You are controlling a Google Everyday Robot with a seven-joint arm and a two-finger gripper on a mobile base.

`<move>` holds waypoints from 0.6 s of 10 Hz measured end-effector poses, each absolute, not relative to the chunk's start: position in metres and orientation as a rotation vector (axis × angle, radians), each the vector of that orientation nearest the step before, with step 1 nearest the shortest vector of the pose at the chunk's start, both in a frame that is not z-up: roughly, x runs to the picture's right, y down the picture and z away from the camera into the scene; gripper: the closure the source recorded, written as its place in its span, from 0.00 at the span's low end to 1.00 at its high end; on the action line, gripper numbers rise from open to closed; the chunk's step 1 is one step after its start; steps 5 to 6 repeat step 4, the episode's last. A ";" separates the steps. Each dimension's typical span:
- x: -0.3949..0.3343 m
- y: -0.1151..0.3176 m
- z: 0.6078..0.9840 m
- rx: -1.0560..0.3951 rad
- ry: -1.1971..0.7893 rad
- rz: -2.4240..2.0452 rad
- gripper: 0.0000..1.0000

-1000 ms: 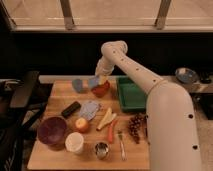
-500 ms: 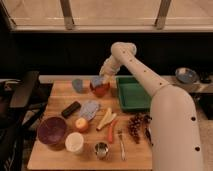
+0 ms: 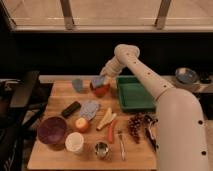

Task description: Place sponge in red bowl

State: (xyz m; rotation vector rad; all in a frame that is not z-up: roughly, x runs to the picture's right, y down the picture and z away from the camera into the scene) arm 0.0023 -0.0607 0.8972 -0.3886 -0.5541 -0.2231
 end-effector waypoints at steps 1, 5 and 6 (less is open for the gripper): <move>0.000 -0.061 0.897 -0.389 -0.556 -0.225 0.30; 0.003 -0.061 0.897 -0.388 -0.554 -0.222 0.30; 0.003 -0.061 0.897 -0.388 -0.554 -0.222 0.30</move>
